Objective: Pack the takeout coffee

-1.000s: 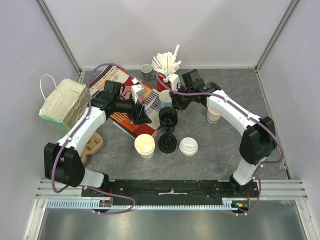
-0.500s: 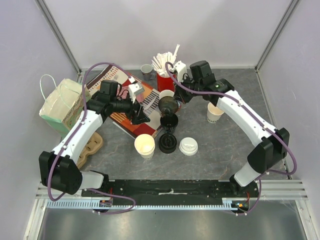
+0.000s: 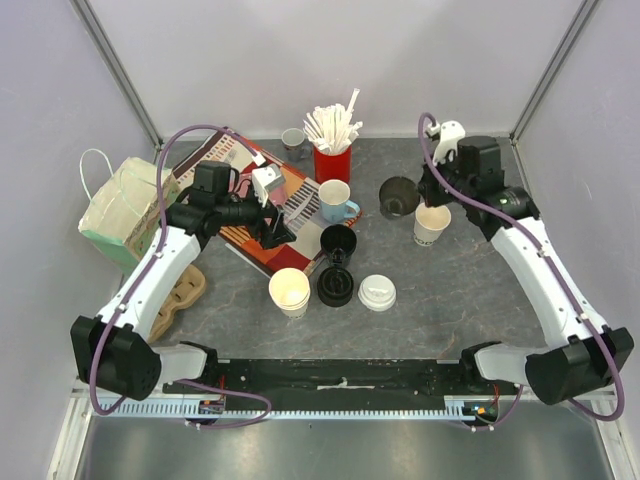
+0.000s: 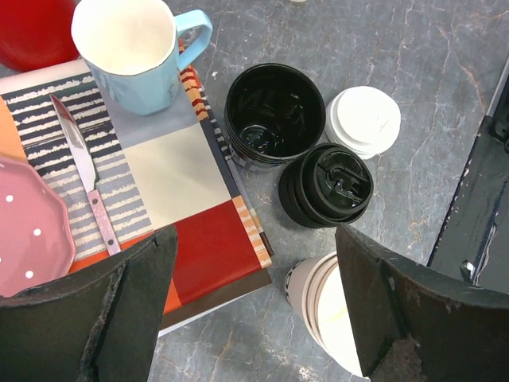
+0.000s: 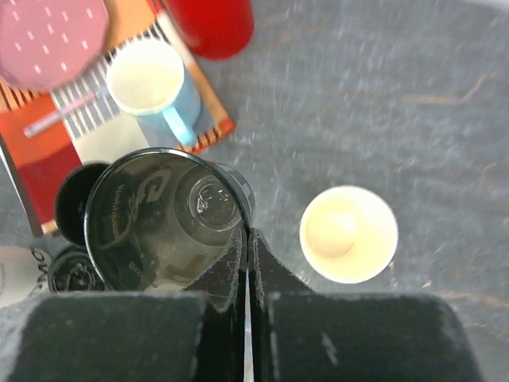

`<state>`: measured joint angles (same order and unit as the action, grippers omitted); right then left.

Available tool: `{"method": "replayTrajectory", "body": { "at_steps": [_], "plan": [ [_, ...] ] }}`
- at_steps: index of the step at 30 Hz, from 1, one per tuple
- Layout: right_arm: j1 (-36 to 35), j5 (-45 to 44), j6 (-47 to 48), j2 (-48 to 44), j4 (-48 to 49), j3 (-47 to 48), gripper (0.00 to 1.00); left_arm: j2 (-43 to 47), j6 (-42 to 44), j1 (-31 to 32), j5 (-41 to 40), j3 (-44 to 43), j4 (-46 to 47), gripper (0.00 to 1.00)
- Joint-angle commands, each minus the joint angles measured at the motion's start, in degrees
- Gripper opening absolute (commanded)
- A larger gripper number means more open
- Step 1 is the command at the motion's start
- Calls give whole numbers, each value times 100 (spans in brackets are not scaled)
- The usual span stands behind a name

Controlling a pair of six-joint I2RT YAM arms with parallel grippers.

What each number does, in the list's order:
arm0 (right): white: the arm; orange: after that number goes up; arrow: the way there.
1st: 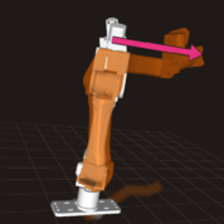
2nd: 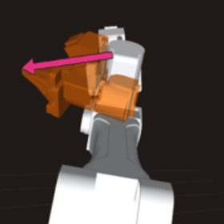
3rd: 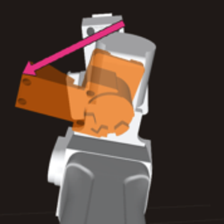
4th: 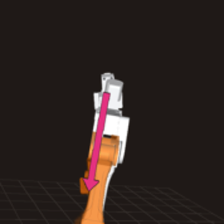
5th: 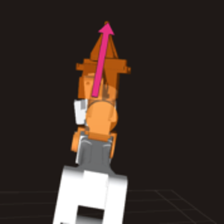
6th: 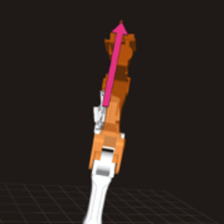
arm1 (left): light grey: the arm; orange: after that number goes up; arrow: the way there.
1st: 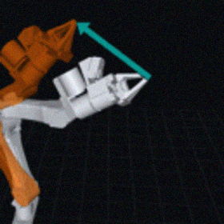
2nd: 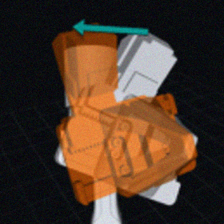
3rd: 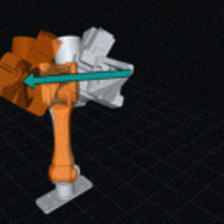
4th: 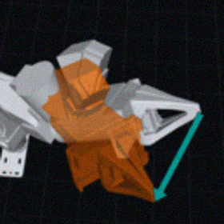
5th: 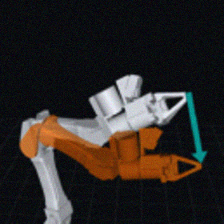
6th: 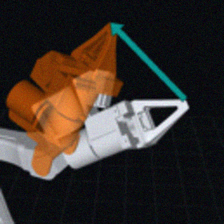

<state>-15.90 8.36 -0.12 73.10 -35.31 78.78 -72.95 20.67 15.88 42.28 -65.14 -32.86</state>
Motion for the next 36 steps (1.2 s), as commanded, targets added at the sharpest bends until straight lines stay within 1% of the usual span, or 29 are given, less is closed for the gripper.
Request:
{"method": "replayTrajectory", "body": {
  "at_steps": [1,4,8,13,17,24,28,32,35,36],
  "plan": [
    [-53,24,-471,161,313,-941,0,211,175,12,-220,90,8,88],
    [-53,140,-621,248,604,-1268,0,290,227,3,-273,125,-53,88],
    [-53,-10,-603,538,745,-1480,0,378,262,3,-308,195,-62,88],
    [-36,131,-638,863,1034,-1699,0,369,254,12,-326,213,-62,88],
    [78,131,-673,1022,1307,-1761,0,360,254,3,-308,204,-62,88],
    [114,254,-656,1373,1360,-1779,0,360,289,3,-300,204,-115,89],
    [114,201,-665,1391,1343,-1770,0,334,306,3,-308,195,-133,89],
    [122,175,-638,1417,1272,-1744,14,325,324,12,-299,186,-133,89],
    [122,157,-621,1470,1141,-1665,17,316,324,3,-300,195,-133,89],
    [131,148,-595,1470,1114,-1630,21,325,333,3,-300,195,-133,89]
  ]
}}
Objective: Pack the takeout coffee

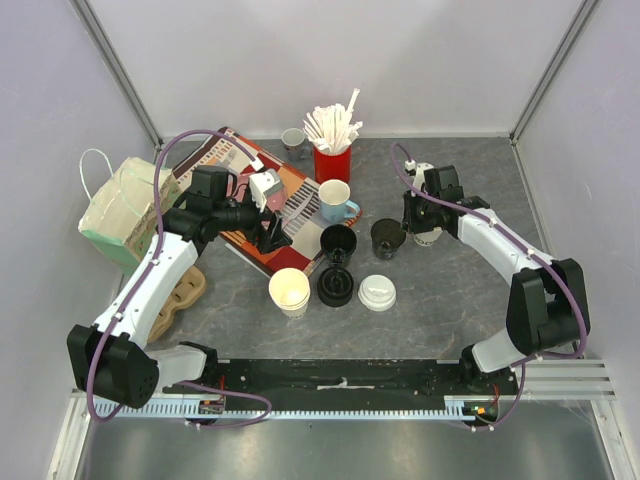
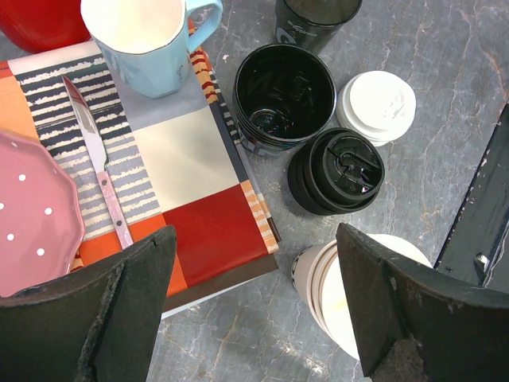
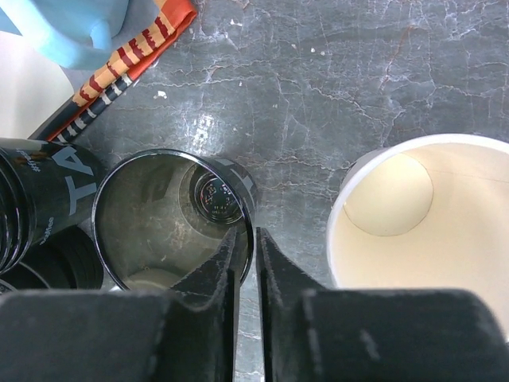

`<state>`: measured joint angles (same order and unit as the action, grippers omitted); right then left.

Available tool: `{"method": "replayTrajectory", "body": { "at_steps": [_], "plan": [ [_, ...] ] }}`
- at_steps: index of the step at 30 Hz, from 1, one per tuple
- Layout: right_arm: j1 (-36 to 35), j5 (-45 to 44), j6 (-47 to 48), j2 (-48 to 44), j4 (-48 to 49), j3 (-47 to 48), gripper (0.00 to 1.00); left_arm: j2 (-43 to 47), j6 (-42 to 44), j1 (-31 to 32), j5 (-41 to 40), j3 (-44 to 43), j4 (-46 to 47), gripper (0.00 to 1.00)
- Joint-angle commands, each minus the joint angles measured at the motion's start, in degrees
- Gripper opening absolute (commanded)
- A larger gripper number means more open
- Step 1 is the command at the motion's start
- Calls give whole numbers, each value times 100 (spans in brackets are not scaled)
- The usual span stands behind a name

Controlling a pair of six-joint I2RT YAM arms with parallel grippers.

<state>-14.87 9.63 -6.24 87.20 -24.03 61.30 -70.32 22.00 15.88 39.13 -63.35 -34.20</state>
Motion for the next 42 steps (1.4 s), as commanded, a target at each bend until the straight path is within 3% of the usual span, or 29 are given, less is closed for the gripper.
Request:
{"method": "replayTrajectory", "body": {
  "at_steps": [1,5,10,12,17,23,27,30,37,42],
  "plan": [
    [20,30,26,52,-49,128,22,54,200,3,15,7,-8,89],
    [20,153,88,-123,-163,260,37,72,261,3,15,25,-61,89],
    [-208,417,577,-738,-295,427,49,89,270,3,6,25,-79,89],
    [-708,382,939,-1160,-295,383,56,72,279,12,6,16,-87,89],
    [-2121,864,1694,-1784,-190,-47,61,71,244,12,-46,7,-79,89],
    [-3152,1558,3030,-2338,706,-1277,60,72,261,-6,-152,25,-79,90],
    [-3373,1955,4688,-2357,1119,-1804,57,72,252,3,-152,16,-79,89],
    [-3382,2271,5377,-2155,1208,-1963,51,80,279,-6,-178,51,-87,90],
    [-3461,2070,5704,-1531,1437,-1850,44,63,340,-6,-205,77,-87,90],
    [-3628,1456,5695,-1039,1348,-1604,51,36,358,-6,-196,86,-87,90]
  ]
}}
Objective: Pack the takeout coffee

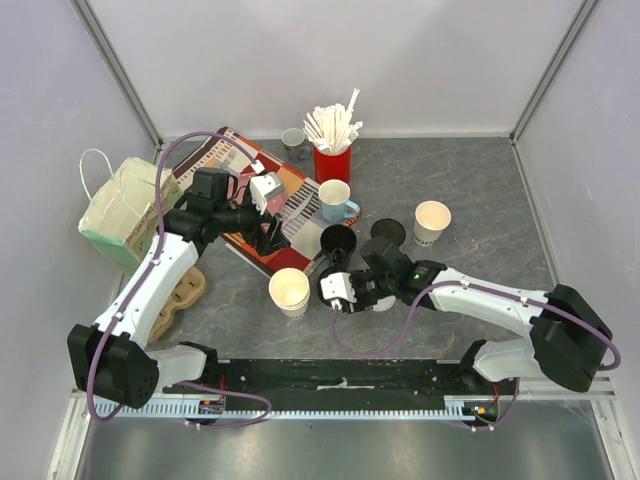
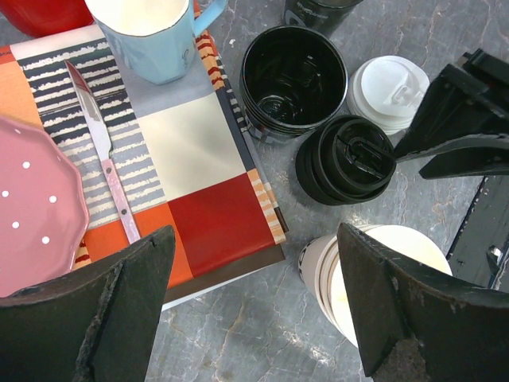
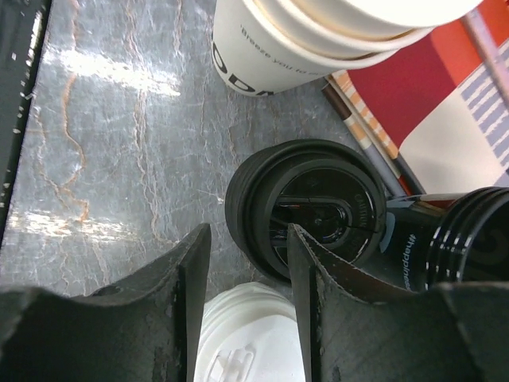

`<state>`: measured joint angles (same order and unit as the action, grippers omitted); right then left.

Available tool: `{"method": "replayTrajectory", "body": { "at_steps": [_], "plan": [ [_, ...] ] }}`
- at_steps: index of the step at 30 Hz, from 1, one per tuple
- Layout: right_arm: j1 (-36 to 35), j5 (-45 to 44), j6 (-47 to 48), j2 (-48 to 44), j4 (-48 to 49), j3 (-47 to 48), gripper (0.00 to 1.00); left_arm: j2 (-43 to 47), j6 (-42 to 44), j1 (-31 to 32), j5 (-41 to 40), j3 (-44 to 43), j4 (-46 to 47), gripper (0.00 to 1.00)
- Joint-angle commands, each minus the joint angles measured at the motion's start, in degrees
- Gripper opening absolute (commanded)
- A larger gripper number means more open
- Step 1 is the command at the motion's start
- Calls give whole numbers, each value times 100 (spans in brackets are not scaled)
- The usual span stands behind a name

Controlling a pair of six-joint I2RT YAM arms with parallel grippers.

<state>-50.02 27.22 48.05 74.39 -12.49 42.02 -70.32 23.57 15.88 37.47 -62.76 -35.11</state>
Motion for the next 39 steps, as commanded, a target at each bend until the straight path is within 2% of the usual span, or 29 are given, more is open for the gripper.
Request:
{"method": "replayTrajectory", "body": {
  "at_steps": [1,11,18,22,27,30,34,39],
  "plan": [
    [-122,-349,266,312,203,359,51,36,200,-6,-21,27,4,90],
    [-122,-455,231,629,186,526,44,-25,244,-6,41,1,-30,90],
    [-122,-595,257,770,45,667,43,-16,271,-6,41,-8,-57,90],
    [-122,-604,284,840,-25,711,33,-16,297,-6,67,-8,-92,90],
    [-131,-551,336,814,-104,694,32,10,341,3,67,-17,-136,90],
    [-166,-551,345,796,-139,694,28,10,341,3,85,-26,-136,90],
    [-201,-551,328,814,-218,737,13,10,358,3,93,-17,-145,90],
    [-201,-534,205,744,-376,852,6,27,376,-6,93,-17,-171,90]
  ]
}}
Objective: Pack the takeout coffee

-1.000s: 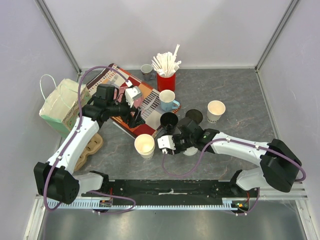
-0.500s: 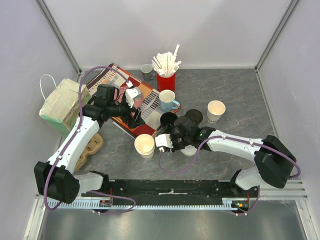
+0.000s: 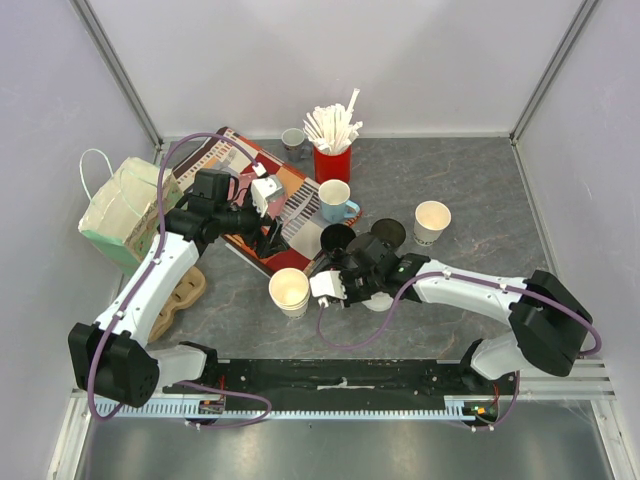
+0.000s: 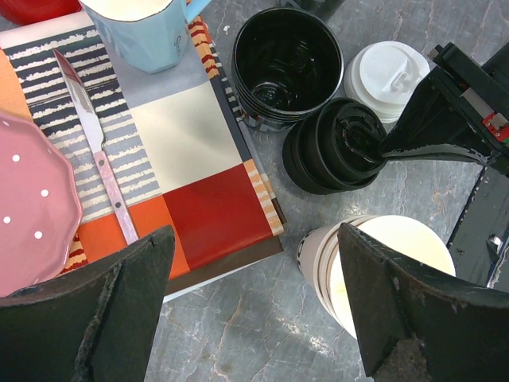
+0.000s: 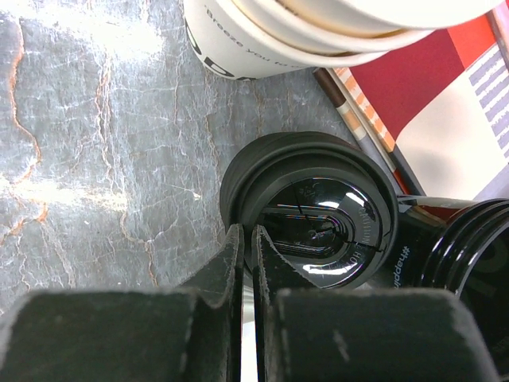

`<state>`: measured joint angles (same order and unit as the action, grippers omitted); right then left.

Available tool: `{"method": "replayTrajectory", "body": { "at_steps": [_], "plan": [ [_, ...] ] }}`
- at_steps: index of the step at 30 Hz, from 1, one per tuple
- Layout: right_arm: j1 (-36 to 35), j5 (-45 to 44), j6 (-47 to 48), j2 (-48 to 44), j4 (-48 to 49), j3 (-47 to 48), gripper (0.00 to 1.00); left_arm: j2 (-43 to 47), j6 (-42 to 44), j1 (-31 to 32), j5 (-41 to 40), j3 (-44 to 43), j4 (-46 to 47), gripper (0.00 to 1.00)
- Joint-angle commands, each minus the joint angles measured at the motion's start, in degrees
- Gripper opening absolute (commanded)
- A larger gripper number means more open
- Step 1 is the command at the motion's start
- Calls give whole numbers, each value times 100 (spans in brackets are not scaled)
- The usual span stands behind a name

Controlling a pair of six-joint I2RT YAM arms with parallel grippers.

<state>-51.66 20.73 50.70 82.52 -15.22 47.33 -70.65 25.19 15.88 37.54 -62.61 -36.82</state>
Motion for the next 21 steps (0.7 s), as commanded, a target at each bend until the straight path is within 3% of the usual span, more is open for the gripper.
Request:
{"method": "replayTrajectory", "body": {
  "at_steps": [1,11,21],
  "plan": [
    [-46,124,-103,-122,-121,338,4,60,214,-6,96,-32,-1,90],
    [-37,142,-657,-395,-753,900,0,69,214,-6,113,-41,-1,90],
    [-46,186,-1026,-641,-2335,1752,0,95,214,-6,87,-50,-1,91]
  ]
}}
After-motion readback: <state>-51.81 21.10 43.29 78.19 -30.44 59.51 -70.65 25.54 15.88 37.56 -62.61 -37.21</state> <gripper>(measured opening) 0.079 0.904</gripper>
